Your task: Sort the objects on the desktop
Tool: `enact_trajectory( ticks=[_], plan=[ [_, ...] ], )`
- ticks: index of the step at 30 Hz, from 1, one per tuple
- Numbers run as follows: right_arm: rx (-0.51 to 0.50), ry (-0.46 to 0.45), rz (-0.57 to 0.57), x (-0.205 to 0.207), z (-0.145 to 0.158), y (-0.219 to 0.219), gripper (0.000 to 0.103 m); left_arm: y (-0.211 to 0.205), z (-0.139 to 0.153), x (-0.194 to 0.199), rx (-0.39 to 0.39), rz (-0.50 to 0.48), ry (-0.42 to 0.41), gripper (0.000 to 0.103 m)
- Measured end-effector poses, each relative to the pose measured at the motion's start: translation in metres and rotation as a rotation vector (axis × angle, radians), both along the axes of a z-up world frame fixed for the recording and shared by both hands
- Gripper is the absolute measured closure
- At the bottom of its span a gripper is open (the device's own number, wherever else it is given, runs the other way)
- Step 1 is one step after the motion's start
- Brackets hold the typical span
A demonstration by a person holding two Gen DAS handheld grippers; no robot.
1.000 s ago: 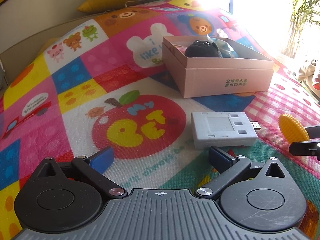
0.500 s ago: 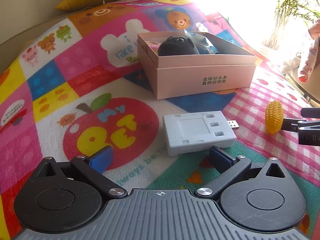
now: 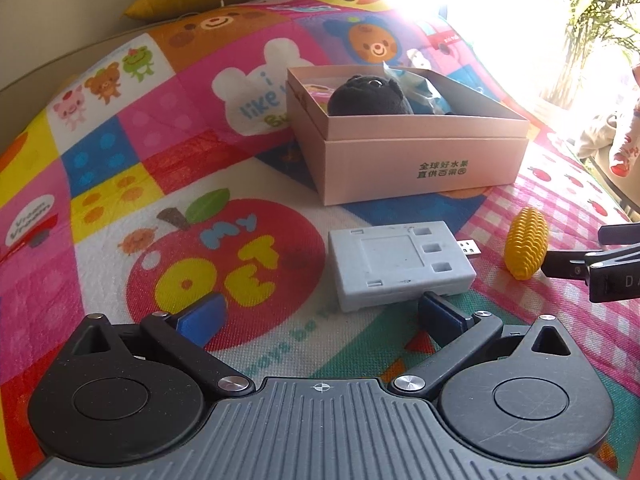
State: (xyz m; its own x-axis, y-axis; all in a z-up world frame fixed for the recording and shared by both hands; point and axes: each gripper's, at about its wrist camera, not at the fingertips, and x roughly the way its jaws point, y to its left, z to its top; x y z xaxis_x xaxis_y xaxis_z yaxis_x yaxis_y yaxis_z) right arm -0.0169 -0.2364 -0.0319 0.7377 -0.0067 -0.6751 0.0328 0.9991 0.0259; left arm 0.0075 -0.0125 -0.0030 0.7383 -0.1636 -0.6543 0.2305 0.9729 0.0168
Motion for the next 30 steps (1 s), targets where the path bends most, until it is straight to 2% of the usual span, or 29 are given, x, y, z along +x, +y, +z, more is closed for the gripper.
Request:
enact_trajectory(
  ticks=[9, 13, 16, 30],
  plan=[
    [-0.003, -0.005, 0.006, -0.0030, -0.0015, 0.0000, 0.000, -0.0026, 0.0002, 0.0066, 0.000, 0.015, 0.000, 0.000],
    [0.025, -0.014, -0.003, -0.0042, -0.0008, -0.0011, 0.000, -0.0006, 0.0008, 0.0083, -0.004, 0.017, 0.004, 0.000],
    [-0.011, -0.003, -0.004, -0.0024, -0.0017, 0.0041, 0.000, -0.0029, 0.0000, 0.0087, 0.000, 0.016, 0.004, 0.000],
    [-0.009, -0.001, 0.004, -0.0008, -0.0020, 0.0011, 0.000, -0.0014, -0.0002, 0.0091, -0.015, 0.018, 0.006, 0.000]
  ],
)
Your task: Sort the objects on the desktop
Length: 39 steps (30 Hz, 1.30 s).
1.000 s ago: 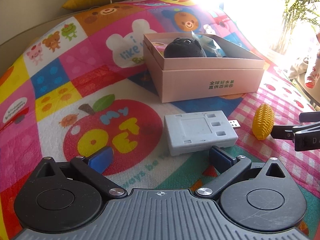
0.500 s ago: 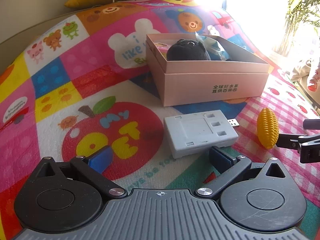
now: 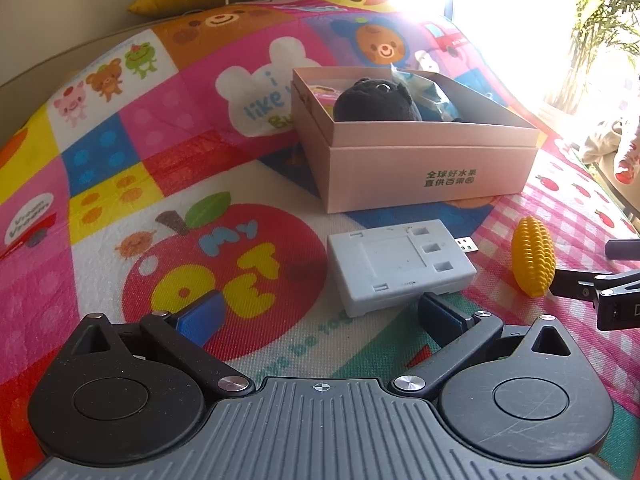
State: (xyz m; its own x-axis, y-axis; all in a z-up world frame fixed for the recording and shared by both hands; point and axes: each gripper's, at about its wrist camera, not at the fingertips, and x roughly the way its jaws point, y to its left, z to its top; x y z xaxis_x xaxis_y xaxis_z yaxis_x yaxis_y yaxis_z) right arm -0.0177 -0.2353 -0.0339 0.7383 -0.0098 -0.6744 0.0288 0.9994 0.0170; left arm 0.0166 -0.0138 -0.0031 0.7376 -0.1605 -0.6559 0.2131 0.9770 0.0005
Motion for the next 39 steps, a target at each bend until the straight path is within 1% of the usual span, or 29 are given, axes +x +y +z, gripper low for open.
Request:
enact_trajectory(
  ticks=[7, 22, 32, 39],
  plan=[
    [0.002, -0.001, 0.001, -0.0007, -0.0009, 0.0007, 0.000, -0.0009, -0.0010, -0.0003, 0.014, 0.007, -0.006, 0.000],
    [-0.006, 0.001, 0.020, -0.0037, 0.0005, 0.0016, 0.000, -0.0017, -0.0002, -0.0004, 0.000, 0.001, 0.002, 0.000],
    [-0.019, -0.004, 0.008, -0.0050, 0.0003, 0.0037, 0.000, 0.0003, 0.0000, 0.0009, -0.003, -0.002, 0.002, 0.000],
    [-0.020, -0.011, -0.034, -0.0071, -0.0001, 0.0072, 0.000, 0.0015, -0.0002, 0.0001, -0.002, -0.001, 0.001, 0.000]
  ],
)
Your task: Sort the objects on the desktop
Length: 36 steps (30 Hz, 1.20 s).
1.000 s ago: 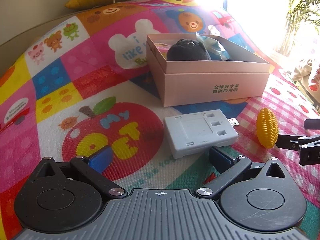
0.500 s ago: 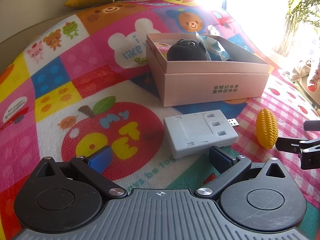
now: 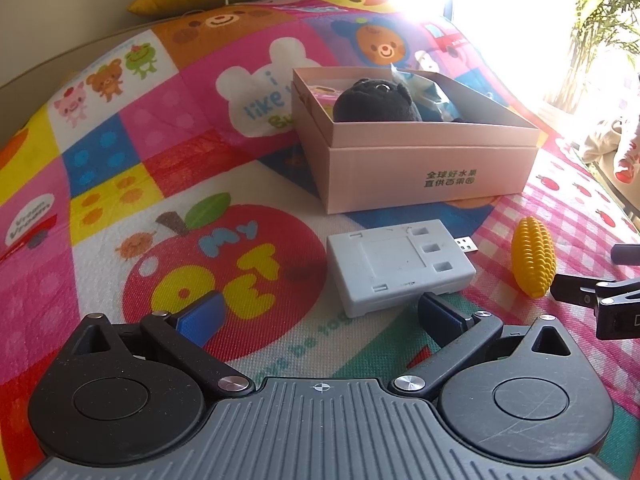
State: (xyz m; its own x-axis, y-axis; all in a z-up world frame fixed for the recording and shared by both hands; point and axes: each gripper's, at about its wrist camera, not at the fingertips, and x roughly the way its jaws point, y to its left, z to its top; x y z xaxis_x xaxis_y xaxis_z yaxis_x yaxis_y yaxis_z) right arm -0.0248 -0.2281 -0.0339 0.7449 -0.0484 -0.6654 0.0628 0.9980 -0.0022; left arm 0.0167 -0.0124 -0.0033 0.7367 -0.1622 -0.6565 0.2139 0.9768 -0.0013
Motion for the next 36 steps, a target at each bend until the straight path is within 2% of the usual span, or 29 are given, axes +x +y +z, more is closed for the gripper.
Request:
enact_trajectory(
  ticks=[4, 18, 36],
  plan=[
    [-0.016, -0.010, -0.010, -0.001, 0.000, 0.002, 0.000, 0.000, 0.000, 0.000, 0.004, 0.003, 0.000, 0.000],
    [0.098, -0.047, 0.013, -0.008, 0.001, -0.016, 0.000, -0.007, 0.000, 0.000, 0.015, 0.028, -0.004, 0.000],
    [0.055, -0.027, 0.011, -0.006, 0.001, -0.010, 0.000, -0.006, 0.000, 0.000, 0.013, 0.027, -0.005, 0.000]
  ],
)
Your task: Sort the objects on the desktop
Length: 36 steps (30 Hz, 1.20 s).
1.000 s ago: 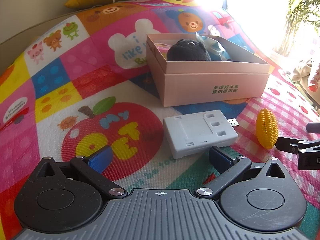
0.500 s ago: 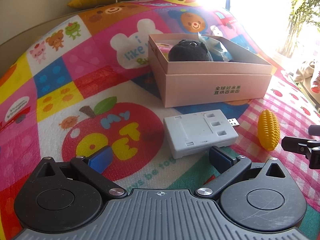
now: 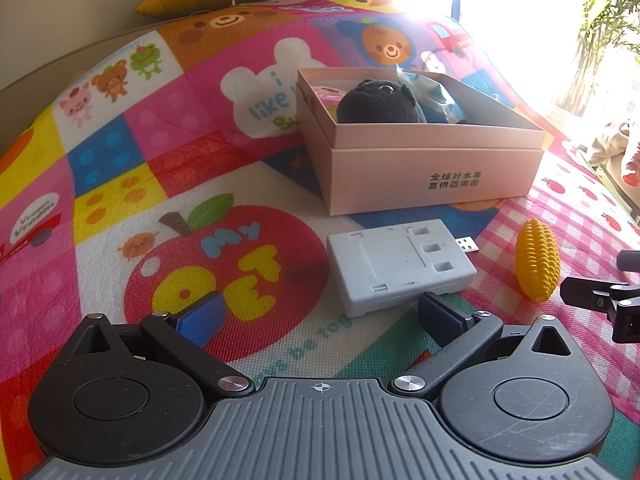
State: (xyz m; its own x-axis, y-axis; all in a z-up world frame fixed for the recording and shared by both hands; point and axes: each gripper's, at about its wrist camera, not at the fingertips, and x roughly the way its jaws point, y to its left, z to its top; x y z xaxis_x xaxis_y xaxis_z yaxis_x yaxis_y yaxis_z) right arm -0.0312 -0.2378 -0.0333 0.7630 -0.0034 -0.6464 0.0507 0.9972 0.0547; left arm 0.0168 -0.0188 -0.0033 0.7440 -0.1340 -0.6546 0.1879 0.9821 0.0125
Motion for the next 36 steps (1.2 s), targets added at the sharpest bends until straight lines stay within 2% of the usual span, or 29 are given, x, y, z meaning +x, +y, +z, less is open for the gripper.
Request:
enact_trajectory(
  ticks=[5, 19, 23, 25, 28, 31, 33, 36],
  plan=[
    [-0.040, 0.018, 0.000, 0.003, -0.001, 0.007, 0.000, -0.001, 0.000, 0.000, 0.000, 0.000, 0.000, 0.000],
    [-0.052, 0.027, 0.045, 0.001, 0.001, 0.007, 0.000, 0.002, 0.001, -0.001, -0.012, -0.017, 0.004, 0.000],
    [-0.054, 0.032, 0.058, 0.001, 0.002, 0.009, 0.000, 0.009, 0.002, -0.002, -0.054, -0.034, 0.007, 0.000],
    [-0.036, 0.031, 0.075, 0.000, 0.004, 0.009, 0.001, 0.007, 0.002, -0.002, -0.039, -0.033, 0.005, 0.000],
    [-0.036, 0.013, 0.135, -0.002, 0.014, 0.017, 0.007, 0.004, 0.001, -0.002, -0.023, -0.030, 0.004, 0.000],
    [-0.118, -0.037, 0.225, -0.005, 0.027, 0.036, 0.007, 0.009, 0.002, -0.003, -0.048, -0.029, 0.002, 0.000],
    [-0.133, -0.032, 0.285, -0.003, 0.030, 0.048, 0.018, 0.017, 0.005, -0.004, -0.088, -0.012, -0.002, 0.000],
    [-0.142, 0.025, 0.325, 0.002, 0.024, 0.062, 0.034, 0.031, 0.010, -0.009, -0.113, 0.032, -0.021, 0.000]
  ],
)
